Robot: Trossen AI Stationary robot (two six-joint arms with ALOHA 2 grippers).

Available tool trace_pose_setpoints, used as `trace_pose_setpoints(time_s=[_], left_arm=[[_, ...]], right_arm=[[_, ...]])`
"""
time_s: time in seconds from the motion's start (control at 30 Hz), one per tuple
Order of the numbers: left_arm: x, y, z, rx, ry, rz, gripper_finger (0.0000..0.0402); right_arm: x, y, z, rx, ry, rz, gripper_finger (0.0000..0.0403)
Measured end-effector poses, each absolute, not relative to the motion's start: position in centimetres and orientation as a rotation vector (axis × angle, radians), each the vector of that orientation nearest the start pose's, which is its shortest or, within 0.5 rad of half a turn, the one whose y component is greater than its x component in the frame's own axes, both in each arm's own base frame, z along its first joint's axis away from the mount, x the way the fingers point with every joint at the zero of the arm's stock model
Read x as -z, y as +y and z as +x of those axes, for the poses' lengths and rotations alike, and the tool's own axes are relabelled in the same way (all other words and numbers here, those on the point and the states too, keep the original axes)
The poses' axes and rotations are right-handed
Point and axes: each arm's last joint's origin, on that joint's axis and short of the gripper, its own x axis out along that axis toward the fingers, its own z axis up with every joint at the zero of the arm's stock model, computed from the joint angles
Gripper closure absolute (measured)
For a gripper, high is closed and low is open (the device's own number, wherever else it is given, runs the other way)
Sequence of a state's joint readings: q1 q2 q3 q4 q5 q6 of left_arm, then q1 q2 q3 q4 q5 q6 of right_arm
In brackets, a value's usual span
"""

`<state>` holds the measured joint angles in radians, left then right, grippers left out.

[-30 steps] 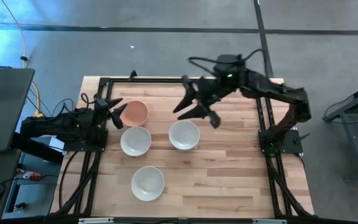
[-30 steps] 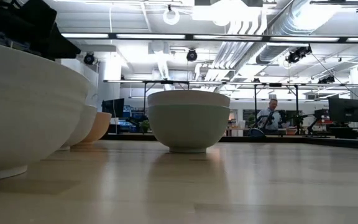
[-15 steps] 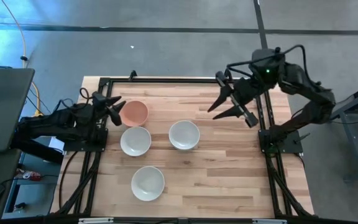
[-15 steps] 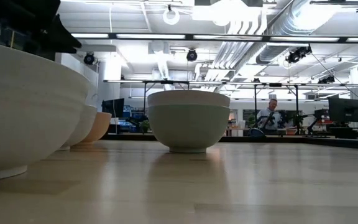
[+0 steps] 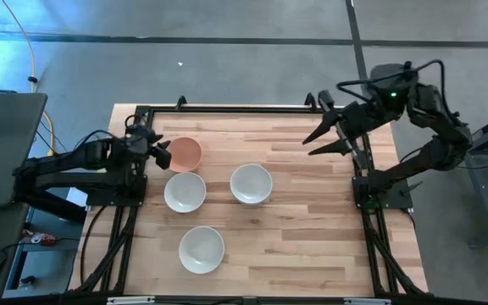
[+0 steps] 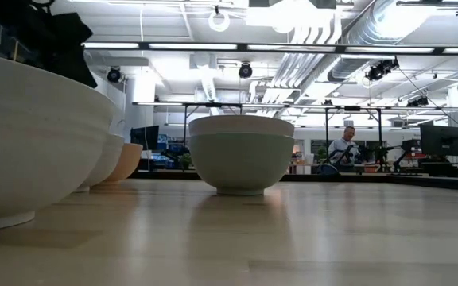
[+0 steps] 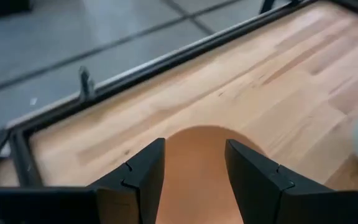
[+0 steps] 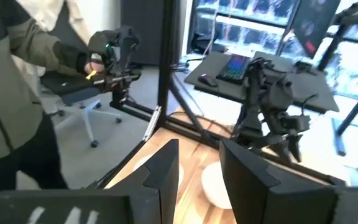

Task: Nest bowls inside each other
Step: Stack the light orange bowl on the white bowl

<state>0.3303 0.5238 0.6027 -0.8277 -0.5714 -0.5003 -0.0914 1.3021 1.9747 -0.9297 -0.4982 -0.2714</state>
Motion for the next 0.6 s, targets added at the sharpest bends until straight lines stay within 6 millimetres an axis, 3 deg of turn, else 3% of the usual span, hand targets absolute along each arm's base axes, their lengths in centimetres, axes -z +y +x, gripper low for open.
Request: trace_pose_setpoints(time_s=[0.33, 0.6], left_arm=[[-24.5, 7.7, 9.9, -1.097, 0.798, -0.751, 0.0245], [-23.3, 10.7, 10.7, -1.135, 0.928, -0.870, 0.0245]], right_arm=[[-54.3, -0.6, 17.3, -0.282, 0.160, -0.199, 0.0292], [-54.4, -0.5, 16.4, -0.278, 0.160, -0.173, 0.0292]])
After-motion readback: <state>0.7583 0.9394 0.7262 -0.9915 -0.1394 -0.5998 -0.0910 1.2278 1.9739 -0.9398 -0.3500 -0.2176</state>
